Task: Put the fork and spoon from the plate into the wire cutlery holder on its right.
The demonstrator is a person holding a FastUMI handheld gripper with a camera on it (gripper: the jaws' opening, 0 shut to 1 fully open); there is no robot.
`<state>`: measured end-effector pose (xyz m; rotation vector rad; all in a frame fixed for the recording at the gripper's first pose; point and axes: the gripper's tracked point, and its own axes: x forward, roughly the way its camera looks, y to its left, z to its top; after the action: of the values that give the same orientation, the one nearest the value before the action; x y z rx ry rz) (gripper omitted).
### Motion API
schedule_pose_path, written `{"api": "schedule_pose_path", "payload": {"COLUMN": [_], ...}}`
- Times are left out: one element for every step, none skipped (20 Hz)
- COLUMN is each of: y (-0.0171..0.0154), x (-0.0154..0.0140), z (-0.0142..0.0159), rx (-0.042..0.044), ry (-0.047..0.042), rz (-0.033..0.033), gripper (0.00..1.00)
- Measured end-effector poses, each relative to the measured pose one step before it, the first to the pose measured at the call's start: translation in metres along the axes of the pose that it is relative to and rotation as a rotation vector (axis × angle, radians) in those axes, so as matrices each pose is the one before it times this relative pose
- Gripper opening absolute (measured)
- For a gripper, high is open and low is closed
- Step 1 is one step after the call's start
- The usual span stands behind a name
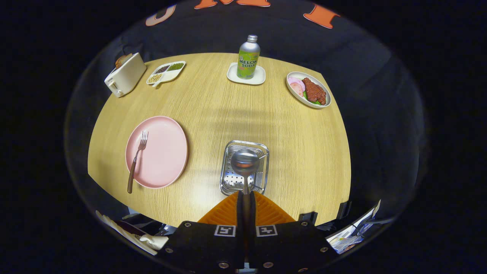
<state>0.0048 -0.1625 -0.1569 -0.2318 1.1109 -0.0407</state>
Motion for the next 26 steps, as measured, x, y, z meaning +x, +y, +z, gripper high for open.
{"api": "schedule_pose_path", "payload": {"y": [-0.00045, 0.00116, 0.00169, 0.00105, -0.00002, 0.00011, 0.00097, 0.00119, 0.00149, 0.00167, 0.00178, 0.00133, 0.00032, -0.00022, -0.00029, -0.00119, -0.00108, 0.00000, -0.00010, -0.00067, -0.00067, -0.00154, -0.00163, -0.00281, -0.00497, -0.00718], "x": [0.00347, 0.00380, 0.00324, 0.00353, 0.00397, 0.00355, 0.00384, 0.00266, 0.00329, 0.00344, 0.00306, 0.00247, 0.00254, 0.00283, 0.00347, 0.00176, 0.00133, 0.00077, -0.00050, -0.00088, -0.00231, -0.00331, -0.00328, -0.00411, -0.00386, -0.00500], "z": [-0.00009, 0.00140, -0.00015, -0.00021, -0.00050, 0.00034, 0.00112, 0.00182, 0.00240, 0.00231, 0.00065, 0.00085, 0.00112, 0.00274, 0.00199, 0.00191, 0.00125, 0.00134, 0.00070, 0.00056, -0.00056, -0.00006, -0.00119, -0.00134, -0.00093, -0.00076], "rx": [-0.00557, -0.00190, -0.00173, -0.00283, -0.00672, -0.01020, -0.01357, -0.01343, -0.00650, 0.00138, 0.00285, 0.00183, 0.00451, 0.00533, 0.00570, 0.00551, 0.00505, 0.00643, 0.00720, 0.00647, 0.00516, 0.00879, 0.00945, 0.00584, -0.00254, -0.01046], "ry": [0.02279, 0.02419, 0.02162, 0.02496, 0.02448, 0.02165, 0.01427, 0.01424, 0.00885, 0.01198, 0.01243, 0.01247, 0.00657, 0.00484, 0.00335, 0.00192, -0.00206, -0.00331, -0.00667, -0.00729, -0.01109, -0.01159, -0.01065, -0.01440, -0.01515, -0.01572], "rz": [0.00275, 0.00529, 0.00549, 0.00435, -0.00113, -0.00244, -0.00026, 0.00070, 0.00008, 0.00157, 0.00383, 0.00708, 0.00417, 0.00207, -0.00139, -0.00238, -0.00074, 0.00263, 0.00450, 0.00307, 0.00416, 0.00270, 0.00267, -0.00066, -0.01033, -0.02017], "gripper": [0.05, 0.05, 0.05, 0.05, 0.05, 0.05, 0.05, 0.05, 0.05, 0.05, 0.05, 0.05, 0.05, 0.05, 0.05, 0.06, 0.07, 0.09, 0.09, 0.12, 0.12, 0.15, 0.15, 0.17, 0.17, 0.21]}}
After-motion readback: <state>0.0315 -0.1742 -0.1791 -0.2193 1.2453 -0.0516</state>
